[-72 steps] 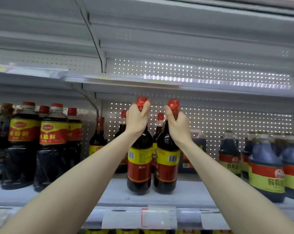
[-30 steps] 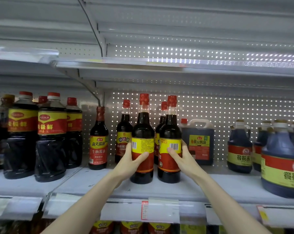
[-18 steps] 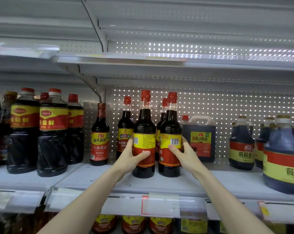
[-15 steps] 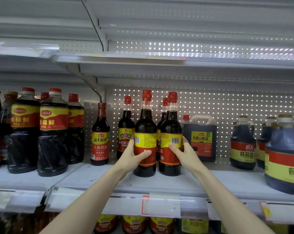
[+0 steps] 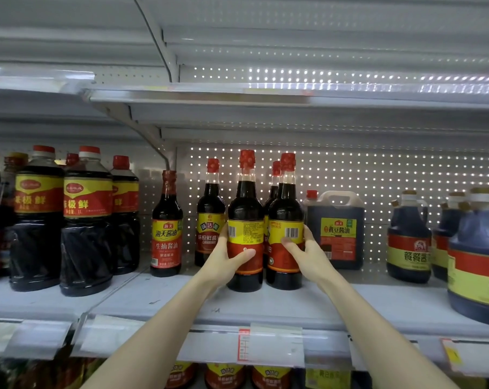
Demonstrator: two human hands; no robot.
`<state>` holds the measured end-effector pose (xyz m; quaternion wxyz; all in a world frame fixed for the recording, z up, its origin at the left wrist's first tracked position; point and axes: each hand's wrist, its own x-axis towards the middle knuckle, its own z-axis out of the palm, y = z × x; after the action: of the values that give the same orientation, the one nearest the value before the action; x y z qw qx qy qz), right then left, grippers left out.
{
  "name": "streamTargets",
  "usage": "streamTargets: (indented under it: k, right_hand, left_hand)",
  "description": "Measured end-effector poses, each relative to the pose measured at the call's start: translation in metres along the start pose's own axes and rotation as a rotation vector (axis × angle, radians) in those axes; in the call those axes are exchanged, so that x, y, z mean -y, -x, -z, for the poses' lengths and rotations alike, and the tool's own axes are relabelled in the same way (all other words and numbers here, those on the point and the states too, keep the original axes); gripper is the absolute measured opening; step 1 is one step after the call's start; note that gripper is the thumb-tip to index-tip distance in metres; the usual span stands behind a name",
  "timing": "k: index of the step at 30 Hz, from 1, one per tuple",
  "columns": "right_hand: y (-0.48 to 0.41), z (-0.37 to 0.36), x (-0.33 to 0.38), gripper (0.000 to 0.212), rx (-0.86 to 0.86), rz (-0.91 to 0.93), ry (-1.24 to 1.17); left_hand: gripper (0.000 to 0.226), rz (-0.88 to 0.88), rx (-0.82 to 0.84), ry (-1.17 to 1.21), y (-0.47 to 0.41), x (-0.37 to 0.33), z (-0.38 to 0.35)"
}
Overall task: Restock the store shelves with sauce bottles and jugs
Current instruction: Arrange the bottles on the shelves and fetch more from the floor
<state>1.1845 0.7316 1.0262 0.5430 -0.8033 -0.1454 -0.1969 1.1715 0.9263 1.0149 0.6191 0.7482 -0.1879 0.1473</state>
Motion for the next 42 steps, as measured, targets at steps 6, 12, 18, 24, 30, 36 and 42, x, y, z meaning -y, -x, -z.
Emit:
streamTargets:
  k: [6, 12, 18, 24, 30, 36, 42]
  right_hand:
    - [0.003, -0.001, 0.001, 0.070, 0.010, -0.046, 0.026]
    - [0.029, -0.014, 0.021, 0.056, -0.254, 0.081, 0.115]
    - [0.046, -0.032, 0.043, 0.042, -0.067, 0.067, -0.054]
    - [0.044, -0.057, 0.050, 0.012, 0.080, -0.072, -0.277]
    - [0.041, -0.061, 0.060, 0.040, 0.135, -0.196, -0.396]
    - [0.036, -0.060, 0.062, 0.048, 0.151, -0.221, -0.456]
    - [0.047, -0.076, 0.054, 0.028, 0.091, -0.128, -0.272]
  left_hand:
    - [0.074, 0.013, 0.014, 0.027, 0.002, -0.001, 0.001]
    - [0.072, 0.036, 0.027, 0.031, 0.002, -0.001, 0.003]
    - [0.060, 0.108, 0.035, 0.123, 0.002, -0.008, 0.013]
    - [0.048, 0.180, 0.055, 0.206, 0.003, -0.018, 0.016]
    - [0.048, 0.184, 0.029, 0.197, 0.012, -0.016, 0.019]
    - [0.042, 0.136, -0.014, 0.064, 0.018, -0.020, 0.027]
    - [0.052, 0.241, 0.027, 0.171, 0.010, -0.030, 0.020]
